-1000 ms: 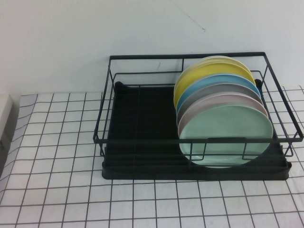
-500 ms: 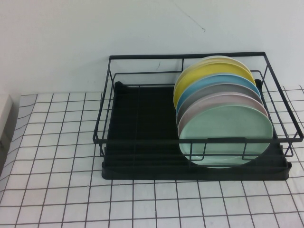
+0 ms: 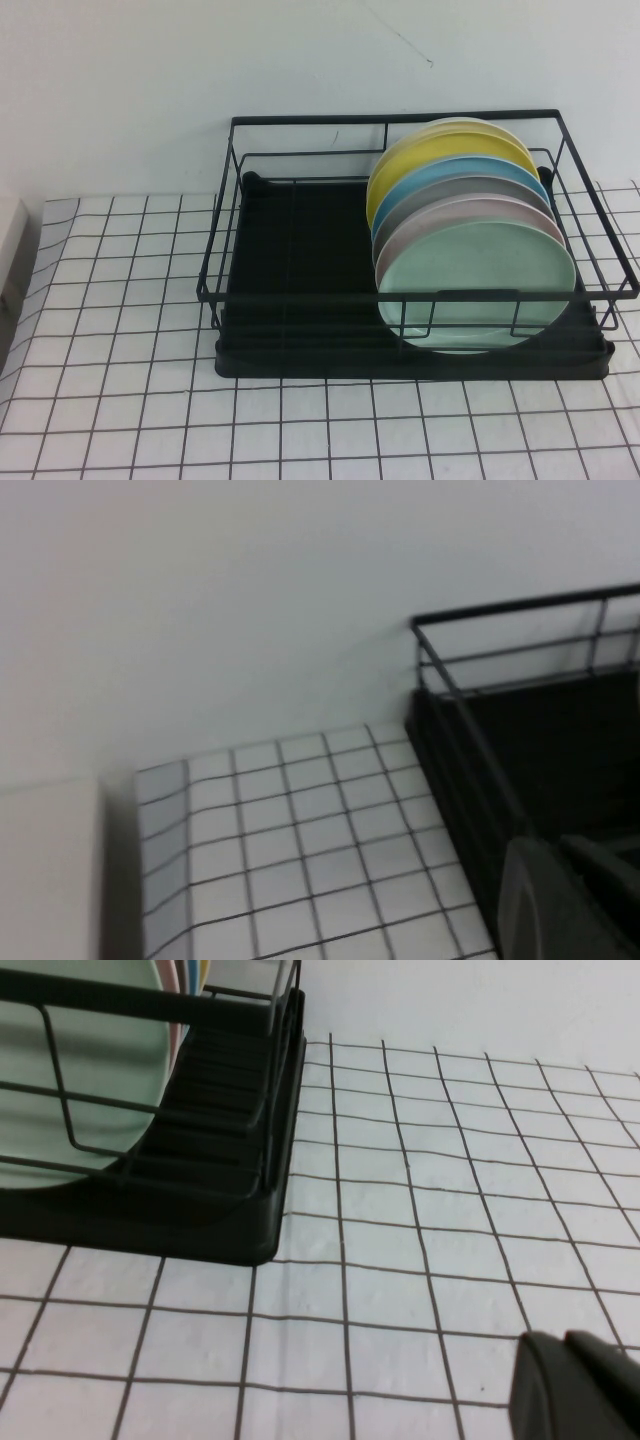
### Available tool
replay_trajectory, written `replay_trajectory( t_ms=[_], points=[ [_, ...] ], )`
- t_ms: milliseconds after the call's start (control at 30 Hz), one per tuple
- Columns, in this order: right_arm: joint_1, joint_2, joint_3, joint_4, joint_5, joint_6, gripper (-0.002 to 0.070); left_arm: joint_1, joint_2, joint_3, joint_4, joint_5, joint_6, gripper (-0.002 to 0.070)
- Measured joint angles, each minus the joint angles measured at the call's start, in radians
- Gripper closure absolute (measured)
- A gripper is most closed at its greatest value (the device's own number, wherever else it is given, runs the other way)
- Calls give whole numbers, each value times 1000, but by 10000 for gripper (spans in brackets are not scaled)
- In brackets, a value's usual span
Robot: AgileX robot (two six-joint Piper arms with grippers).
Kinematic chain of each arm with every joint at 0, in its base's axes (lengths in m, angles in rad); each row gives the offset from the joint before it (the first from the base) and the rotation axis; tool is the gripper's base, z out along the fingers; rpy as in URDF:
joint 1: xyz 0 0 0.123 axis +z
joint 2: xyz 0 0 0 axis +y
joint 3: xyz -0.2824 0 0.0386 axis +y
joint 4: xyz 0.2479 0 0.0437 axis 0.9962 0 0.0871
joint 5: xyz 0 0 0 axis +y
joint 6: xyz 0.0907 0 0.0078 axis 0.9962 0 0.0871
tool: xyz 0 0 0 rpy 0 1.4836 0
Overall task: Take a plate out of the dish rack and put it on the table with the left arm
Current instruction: Grasp the plate from the shelf
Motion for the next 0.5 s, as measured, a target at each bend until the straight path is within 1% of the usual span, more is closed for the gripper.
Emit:
replay_trajectory(
  t_ms=[67, 133, 167, 233, 333, 400, 433, 500],
  points=[
    [0, 0, 0, 0, 0, 0, 679, 0, 110, -69, -113, 38, 116, 678],
    [0, 0, 0, 0, 0, 0, 679, 0, 214, -122, -298, 45, 293, 678],
    [0, 0, 0, 0, 0, 0, 679, 0, 257, -137, -389, 43, 413, 678],
    [0, 0, 0, 0, 0, 0, 679, 0, 347, -163, -619, 44, 676, 678],
    [0, 0, 0, 0, 0, 0, 679, 0, 486, -194, -1038, 94, 1125, 678],
    [0, 0, 0, 0, 0, 0, 679, -12, 571, -209, -1223, 120, 1332, 678],
    [0, 0, 0, 0, 0, 0, 679, -30, 611, -218, -1296, 118, 1416, 678],
    [0, 0, 0, 0, 0, -2, 679, -76, 677, -237, -1365, 70, 1527, 678]
  ],
)
